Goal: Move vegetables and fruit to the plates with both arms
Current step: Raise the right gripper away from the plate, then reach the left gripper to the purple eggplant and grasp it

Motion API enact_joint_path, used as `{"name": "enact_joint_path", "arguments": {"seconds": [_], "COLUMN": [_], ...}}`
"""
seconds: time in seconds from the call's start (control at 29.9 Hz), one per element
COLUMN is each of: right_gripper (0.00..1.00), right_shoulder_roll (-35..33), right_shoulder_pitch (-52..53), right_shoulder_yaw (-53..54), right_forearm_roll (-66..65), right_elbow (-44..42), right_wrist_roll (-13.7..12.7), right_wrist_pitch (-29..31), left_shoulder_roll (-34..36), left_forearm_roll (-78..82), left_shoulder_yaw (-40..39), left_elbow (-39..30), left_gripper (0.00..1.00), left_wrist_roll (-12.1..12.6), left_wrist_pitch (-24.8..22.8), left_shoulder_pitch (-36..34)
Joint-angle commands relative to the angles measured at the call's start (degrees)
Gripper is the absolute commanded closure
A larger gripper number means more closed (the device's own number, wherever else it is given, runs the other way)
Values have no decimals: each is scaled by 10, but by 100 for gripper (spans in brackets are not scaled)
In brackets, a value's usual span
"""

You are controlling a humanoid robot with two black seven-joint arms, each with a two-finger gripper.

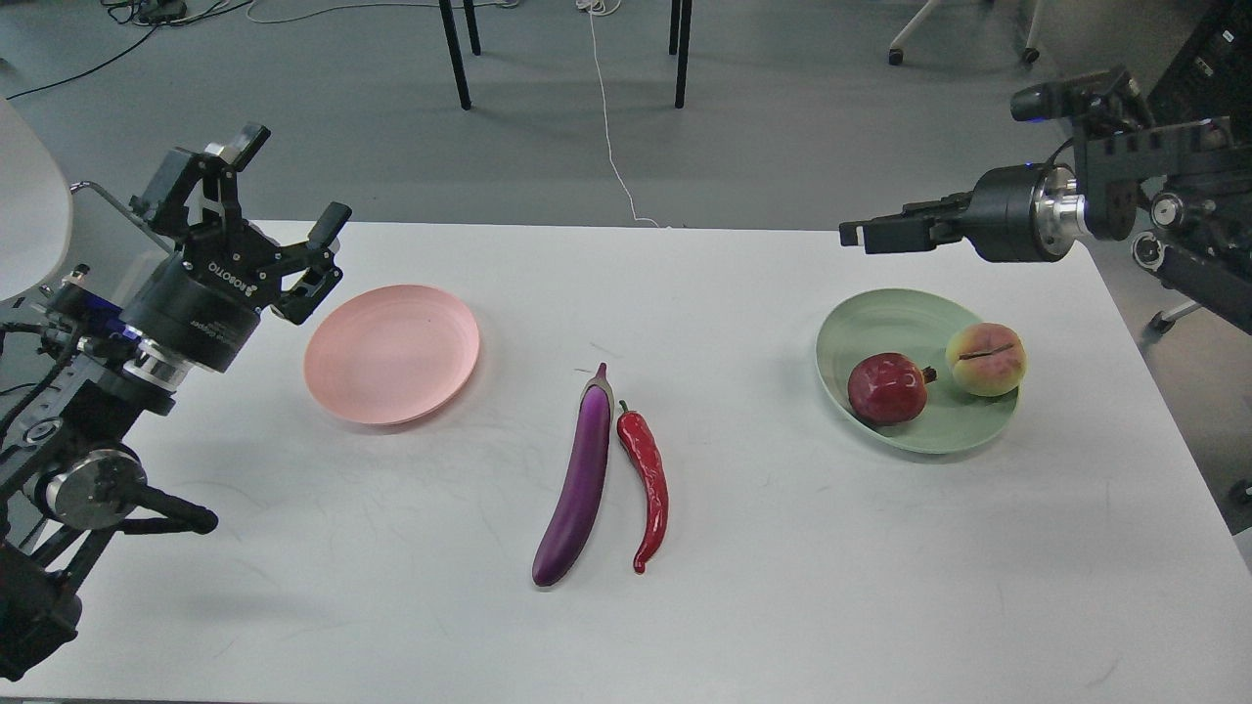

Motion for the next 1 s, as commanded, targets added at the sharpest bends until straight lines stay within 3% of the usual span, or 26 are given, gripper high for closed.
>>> {"name": "enact_joint_path", "arguments": {"seconds": [0.0, 0.1, 0.3, 0.37, 0.6, 0.64, 0.8, 0.97], "right_gripper": [2, 2, 1, 1, 1, 1, 1, 1], "right_shoulder_roll": [-4, -5, -21, -27, -55, -57, -60, -60], "right_shoulder_pitch": [-70, -128, -199, -212, -273, -281, -302, -306], "right_shoulder_yaw": [63, 97, 132, 140, 188, 192, 195, 195], "right_forearm_roll": [253, 461, 735, 783, 812, 812, 812, 812], "right_elbow": [-6, -3, 0, -1, -1, -1, 0, 0], "right_wrist_roll": [0, 0, 0, 0, 0, 0, 0, 0], "right_wrist_pitch": [-2, 1, 32, 62, 62, 62, 62, 62], "left_shoulder_roll": [21, 36, 48, 52, 43, 43, 33, 14], "left_forearm_roll": [56, 132, 349, 439, 819, 843, 860, 878], "left_shoulder_yaw": [1, 3, 17, 34, 132, 147, 219, 273], "left_elbow": [-32, -71, -159, -188, -209, -208, -200, -170], "left_gripper": [0, 0, 0, 0, 0, 0, 0, 0], "left_wrist_roll": [-19, -23, -23, -23, -22, -9, 114, 173], "left_wrist_pitch": [0, 0, 0, 0, 0, 0, 0, 0], "left_shoulder_pitch": [0, 3, 4, -4, -74, -84, -120, -146]}}
